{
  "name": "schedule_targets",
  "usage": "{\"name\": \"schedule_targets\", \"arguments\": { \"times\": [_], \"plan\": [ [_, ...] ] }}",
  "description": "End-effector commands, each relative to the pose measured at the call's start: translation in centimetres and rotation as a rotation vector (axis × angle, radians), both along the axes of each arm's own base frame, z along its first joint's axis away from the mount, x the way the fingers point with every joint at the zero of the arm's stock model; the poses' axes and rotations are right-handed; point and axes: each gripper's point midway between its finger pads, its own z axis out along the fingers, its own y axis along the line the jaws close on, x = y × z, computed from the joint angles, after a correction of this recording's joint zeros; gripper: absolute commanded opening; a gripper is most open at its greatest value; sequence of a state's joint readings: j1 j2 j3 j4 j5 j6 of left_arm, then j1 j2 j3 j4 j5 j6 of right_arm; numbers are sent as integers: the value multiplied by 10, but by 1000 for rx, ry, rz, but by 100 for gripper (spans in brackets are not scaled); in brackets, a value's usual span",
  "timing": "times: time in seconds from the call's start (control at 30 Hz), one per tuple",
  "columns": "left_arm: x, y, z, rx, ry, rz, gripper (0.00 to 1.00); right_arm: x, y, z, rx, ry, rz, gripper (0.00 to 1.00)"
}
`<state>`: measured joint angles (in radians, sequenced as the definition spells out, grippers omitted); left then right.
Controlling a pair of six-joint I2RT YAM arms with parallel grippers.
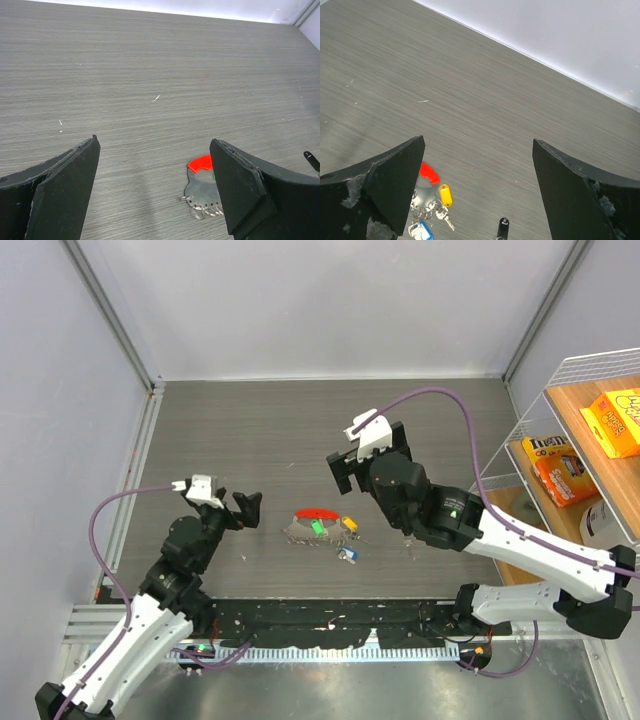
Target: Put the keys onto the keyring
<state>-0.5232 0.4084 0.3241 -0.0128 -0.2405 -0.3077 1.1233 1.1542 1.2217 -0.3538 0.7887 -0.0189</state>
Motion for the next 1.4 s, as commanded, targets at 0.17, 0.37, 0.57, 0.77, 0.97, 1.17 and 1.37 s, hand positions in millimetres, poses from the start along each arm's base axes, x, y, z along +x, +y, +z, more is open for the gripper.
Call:
{"name": "schedule_targets", "arguments": {
  "times": [0.17,0.37,0.57,0.77,0.97,1.17,1.37],
  "plan": [
    [0,9,13,-65,-91,45,99,-25,35,-2,-25,19,300,95],
    [0,11,8,-71,-82,60,99,-32,64,-38,-149,102,435,99],
    [0,14,9,-84,-75,80,99,-54,83,-74,-231,50,682,98],
    [-1,20,10,-85,-74,110,99,-41,103,-118,-323,74,743,99],
    [-2,24,10,-87,-82,125,99,-30,125,-151,-365,32,916,97],
    [-1,27,8,-76,-77,142,99,-31,141,-182,-367,88,1143,82],
    [-1,27,8,-70,-74,143,99,-43,155,-203,-384,123,1283,84]
  ]
}}
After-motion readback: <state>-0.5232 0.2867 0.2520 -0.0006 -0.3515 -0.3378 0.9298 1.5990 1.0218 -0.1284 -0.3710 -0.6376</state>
